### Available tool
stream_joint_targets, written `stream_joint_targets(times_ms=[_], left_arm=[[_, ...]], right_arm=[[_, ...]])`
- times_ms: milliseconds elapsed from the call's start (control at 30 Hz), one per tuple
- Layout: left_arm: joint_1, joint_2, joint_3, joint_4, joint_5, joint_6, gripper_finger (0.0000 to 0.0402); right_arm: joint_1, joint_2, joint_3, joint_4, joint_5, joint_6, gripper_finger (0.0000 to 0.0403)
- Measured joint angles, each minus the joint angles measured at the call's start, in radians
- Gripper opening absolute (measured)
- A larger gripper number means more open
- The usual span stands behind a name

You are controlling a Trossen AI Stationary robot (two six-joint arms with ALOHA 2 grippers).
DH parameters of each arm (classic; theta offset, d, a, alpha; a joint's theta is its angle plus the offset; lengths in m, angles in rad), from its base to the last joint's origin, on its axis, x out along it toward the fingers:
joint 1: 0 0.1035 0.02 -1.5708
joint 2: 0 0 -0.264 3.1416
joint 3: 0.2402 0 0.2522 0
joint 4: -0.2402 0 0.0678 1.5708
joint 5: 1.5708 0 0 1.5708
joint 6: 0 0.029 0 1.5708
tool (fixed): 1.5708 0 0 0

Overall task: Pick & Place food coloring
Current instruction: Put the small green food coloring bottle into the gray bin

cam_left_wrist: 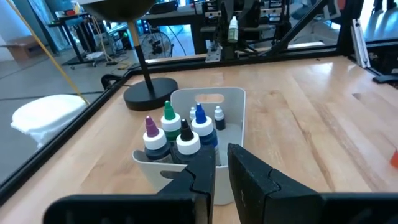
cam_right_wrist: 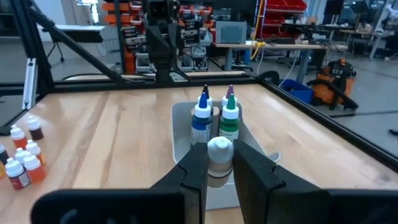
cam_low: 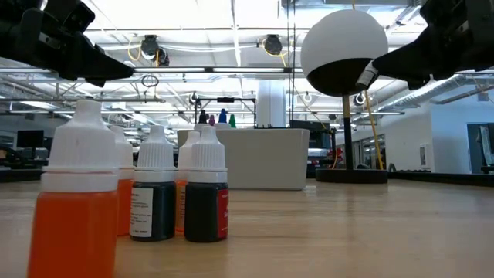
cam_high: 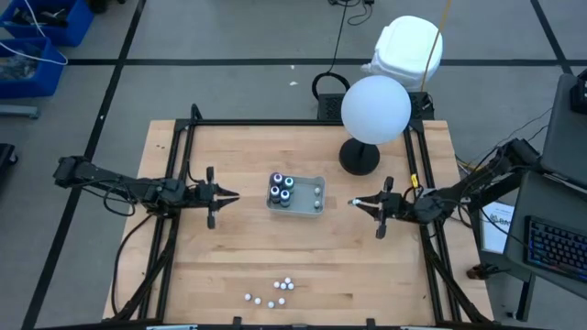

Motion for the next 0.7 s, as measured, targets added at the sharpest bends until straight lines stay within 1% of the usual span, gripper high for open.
stream_joint_targets(times_ms=[100,200,233,333,433,533,700], left_arm=[[0.0,0.0,0.0,0.0,0.001,-0.025,0.0051],[0.0,0.0,0.0,0.0,0.001,-0.035,0.0051],[0.0,0.0,0.0,0.0,0.001,-0.035,0.0051],[0.0,0.0,0.0,0.0,0.0,-0.035,0.0051],[0.0,0.0,0.0,0.001,0.0,-0.036,0.0051],[0.0,0.0,0.0,0.006,0.0,-0.035,0.0051],[0.0,0.0,0.0,0.007,-0.001,-0.036,0.0051]], right_arm=[[-0.009,0.002,0.0,0.011,-0.001,0.015,0.0048],[-0.022,0.006,0.0,0.076,-0.004,0.013,0.0048],[-0.029,0.012,0.003,0.097,-0.013,0.007,0.0048],[-0.054,0.047,0.047,0.104,-0.085,-0.015,0.0048],[-0.083,0.128,0.126,0.101,-0.112,-0.036,0.0048],[-0.119,0.244,0.232,0.082,-0.162,-0.077,0.0048],[-0.194,0.462,0.453,-0.033,-0.214,-0.106,0.0048]])
